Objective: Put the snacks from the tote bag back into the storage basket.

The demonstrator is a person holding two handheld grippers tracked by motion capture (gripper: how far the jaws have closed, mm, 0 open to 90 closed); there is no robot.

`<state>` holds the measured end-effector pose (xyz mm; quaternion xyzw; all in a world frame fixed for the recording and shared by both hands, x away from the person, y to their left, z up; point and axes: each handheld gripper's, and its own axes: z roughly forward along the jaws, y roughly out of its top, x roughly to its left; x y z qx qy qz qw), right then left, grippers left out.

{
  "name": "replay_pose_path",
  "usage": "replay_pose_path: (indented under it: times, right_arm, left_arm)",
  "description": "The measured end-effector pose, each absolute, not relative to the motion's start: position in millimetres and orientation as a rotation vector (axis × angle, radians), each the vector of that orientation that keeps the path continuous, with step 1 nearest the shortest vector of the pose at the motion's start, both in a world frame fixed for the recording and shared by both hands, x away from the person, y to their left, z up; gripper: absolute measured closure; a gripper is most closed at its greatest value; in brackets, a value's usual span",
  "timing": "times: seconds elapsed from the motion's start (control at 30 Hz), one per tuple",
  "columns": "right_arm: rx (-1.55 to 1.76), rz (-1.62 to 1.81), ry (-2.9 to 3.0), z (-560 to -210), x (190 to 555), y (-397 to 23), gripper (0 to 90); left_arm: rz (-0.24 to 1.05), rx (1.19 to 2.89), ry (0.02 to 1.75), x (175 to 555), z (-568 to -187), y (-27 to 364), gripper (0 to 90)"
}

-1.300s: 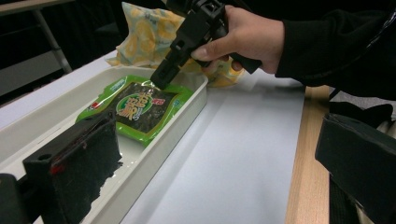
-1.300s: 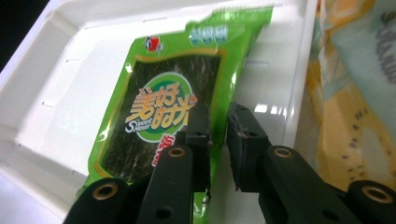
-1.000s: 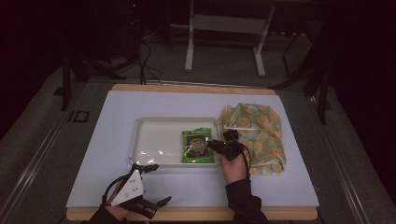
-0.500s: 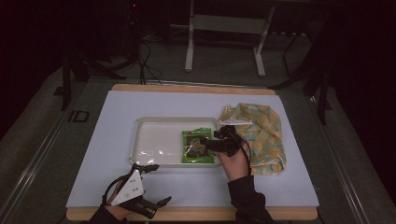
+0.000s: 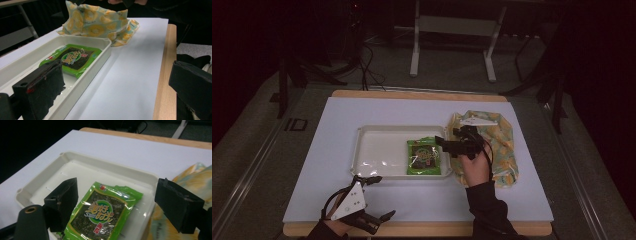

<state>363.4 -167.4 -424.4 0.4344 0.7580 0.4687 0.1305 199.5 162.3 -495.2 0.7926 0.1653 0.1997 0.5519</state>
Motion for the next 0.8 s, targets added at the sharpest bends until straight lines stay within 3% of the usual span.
replay_pose_path:
  times: [0.8]
  right_arm:
    - [1.264, 1.253, 2.068, -418.5, 355.7, -231.2, 15.1]
  left_arm:
    - [0.471, 1.878, 0.393, 199.9, -496.0, 161.5, 0.3]
